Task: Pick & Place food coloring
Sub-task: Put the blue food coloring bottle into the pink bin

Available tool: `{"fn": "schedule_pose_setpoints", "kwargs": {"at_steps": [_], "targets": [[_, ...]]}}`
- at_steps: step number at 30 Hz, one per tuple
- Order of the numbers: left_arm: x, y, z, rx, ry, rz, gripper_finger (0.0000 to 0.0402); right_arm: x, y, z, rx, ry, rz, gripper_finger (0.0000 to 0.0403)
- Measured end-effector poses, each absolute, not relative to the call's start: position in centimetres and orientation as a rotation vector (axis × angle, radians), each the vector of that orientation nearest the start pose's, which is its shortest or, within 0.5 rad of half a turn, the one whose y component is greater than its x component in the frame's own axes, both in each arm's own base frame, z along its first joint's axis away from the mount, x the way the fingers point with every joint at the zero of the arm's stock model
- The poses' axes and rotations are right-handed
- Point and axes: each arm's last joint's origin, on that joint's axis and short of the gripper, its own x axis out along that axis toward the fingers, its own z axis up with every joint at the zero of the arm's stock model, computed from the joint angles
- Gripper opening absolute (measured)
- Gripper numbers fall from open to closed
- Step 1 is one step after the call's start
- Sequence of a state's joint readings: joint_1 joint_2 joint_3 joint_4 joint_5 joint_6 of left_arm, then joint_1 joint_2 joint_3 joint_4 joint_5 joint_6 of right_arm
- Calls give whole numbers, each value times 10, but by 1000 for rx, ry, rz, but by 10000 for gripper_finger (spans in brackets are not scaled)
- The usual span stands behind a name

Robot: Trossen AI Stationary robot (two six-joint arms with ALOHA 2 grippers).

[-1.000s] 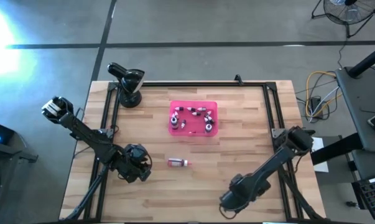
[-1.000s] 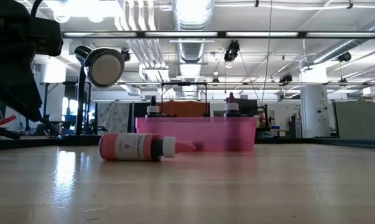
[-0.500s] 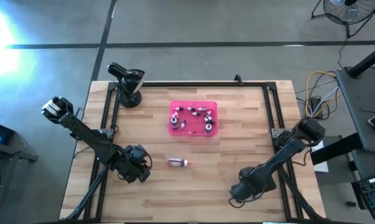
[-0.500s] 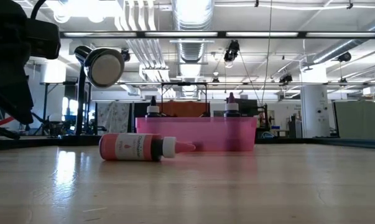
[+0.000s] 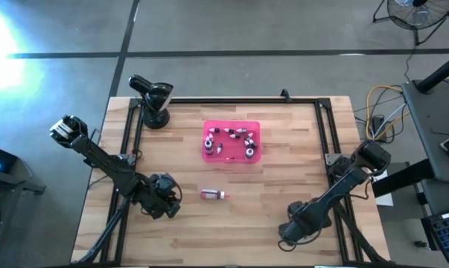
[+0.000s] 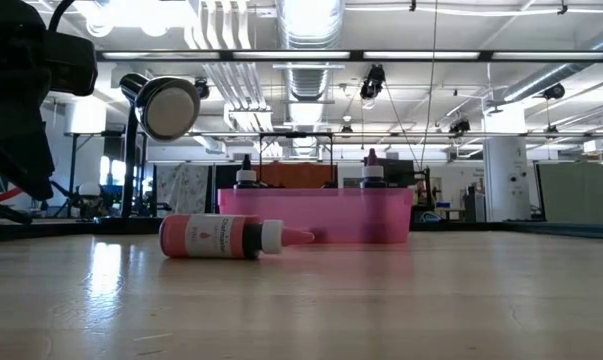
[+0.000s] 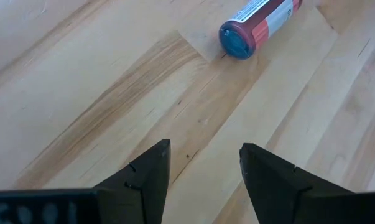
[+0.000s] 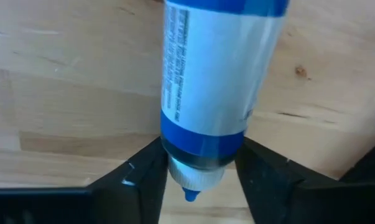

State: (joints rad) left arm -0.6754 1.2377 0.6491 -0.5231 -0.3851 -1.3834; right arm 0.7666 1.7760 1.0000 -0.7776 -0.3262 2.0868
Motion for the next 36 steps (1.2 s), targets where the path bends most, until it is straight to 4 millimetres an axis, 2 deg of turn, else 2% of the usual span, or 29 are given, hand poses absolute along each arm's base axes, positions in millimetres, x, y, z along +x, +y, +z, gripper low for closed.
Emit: {"fn": "schedule_pose_setpoints", "kwargs": {"at_steps": [7, 11, 17, 21, 26, 31, 36], "targets": [[173, -125, 182, -713, 912, 416, 170, 204, 209, 138, 1105, 1641, -992, 123], [174, -126, 183, -724, 904, 407, 170, 204, 210, 139, 1090, 1677, -956, 112], [175, -126, 184, -733, 895, 399, 170, 200, 208, 161, 1143, 1976, -795, 115], [175, -126, 184, -726, 886, 403, 170, 200, 199, 183, 1256, 2170, -660, 115], [175, -126, 184, -723, 872, 408, 170, 195, 188, 195, 1340, 2352, -533, 115], [175, -126, 184, -723, 872, 408, 170, 195, 182, 191, 1362, 2350, -489, 117], [176, -126, 184, -722, 868, 410, 170, 205, 191, 182, 1399, 2335, -298, 117]]}}
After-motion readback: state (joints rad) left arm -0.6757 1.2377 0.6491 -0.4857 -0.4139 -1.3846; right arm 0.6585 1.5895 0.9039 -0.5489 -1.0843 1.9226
